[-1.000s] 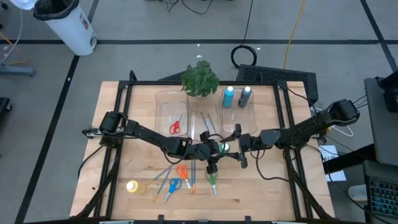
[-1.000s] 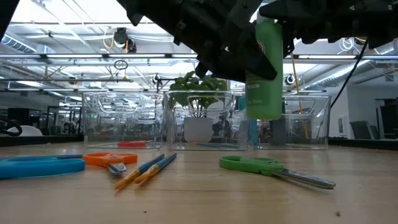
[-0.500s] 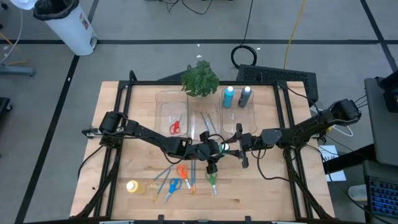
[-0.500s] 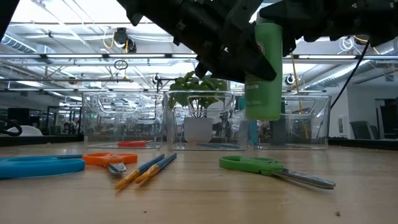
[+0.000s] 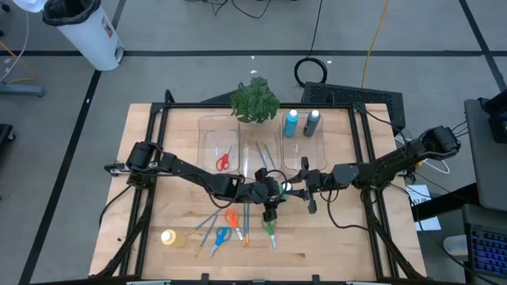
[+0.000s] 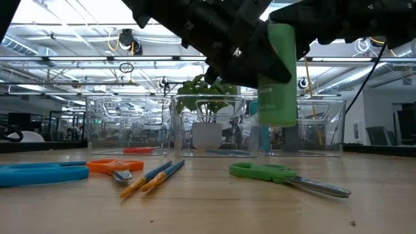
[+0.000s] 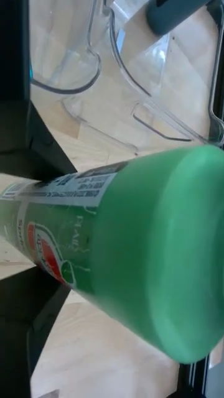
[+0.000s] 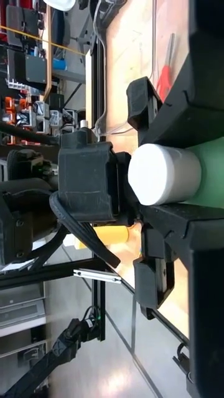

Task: Pick & Place Paint Supplies
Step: Put the green paint bottle into the right transparent bin

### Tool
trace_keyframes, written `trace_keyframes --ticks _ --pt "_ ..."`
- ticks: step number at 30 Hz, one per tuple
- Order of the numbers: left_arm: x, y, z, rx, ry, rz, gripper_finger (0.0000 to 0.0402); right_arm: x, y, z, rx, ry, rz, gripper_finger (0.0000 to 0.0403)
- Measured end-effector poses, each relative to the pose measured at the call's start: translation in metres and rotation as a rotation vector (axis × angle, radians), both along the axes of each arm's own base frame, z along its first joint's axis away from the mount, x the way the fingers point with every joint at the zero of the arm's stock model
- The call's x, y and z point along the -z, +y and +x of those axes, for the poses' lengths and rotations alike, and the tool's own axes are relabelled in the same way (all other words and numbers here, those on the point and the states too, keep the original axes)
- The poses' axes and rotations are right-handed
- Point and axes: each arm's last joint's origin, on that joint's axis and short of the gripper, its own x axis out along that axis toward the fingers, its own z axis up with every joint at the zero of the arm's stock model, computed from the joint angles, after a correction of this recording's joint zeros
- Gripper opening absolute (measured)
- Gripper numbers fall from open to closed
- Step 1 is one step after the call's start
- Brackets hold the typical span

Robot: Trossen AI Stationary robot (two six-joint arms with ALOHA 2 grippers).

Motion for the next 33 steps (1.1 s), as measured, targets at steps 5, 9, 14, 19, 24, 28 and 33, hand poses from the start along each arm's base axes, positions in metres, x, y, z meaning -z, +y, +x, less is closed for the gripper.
trace_keyframes --ticks 5,9,14,19,24,28,33 --pt "-0.003 0.000 0.000 0.021 -0.011 0.024 0.0284 0.000 -0.001 -0.003 -0.001 0.025 -0.010 0.0109" --pt "-0.015 0.001 -0.005 0.044 -0.014 0.055 0.0328 -0.006 -0.003 -0.009 0.000 0.025 0.000 0.0109" --pt "-0.046 0.005 -0.022 0.066 0.004 0.088 0.0359 -0.016 -0.006 -0.021 0.002 0.037 0.033 0.0111" --pt "-0.080 0.010 -0.044 0.070 0.009 0.094 0.0374 -0.022 -0.009 -0.034 0.008 0.070 0.071 0.0109" --pt "-0.100 0.012 -0.060 0.089 0.010 0.122 0.0377 -0.029 -0.013 -0.046 0.009 0.078 0.082 0.0108" --pt "-0.097 0.013 -0.067 0.099 0.012 0.141 0.0371 -0.032 -0.012 -0.055 0.000 0.081 0.080 0.0108" --pt "-0.080 0.017 -0.077 0.081 0.011 0.132 0.0368 -0.036 -0.009 -0.062 -0.033 0.066 0.079 0.0109"
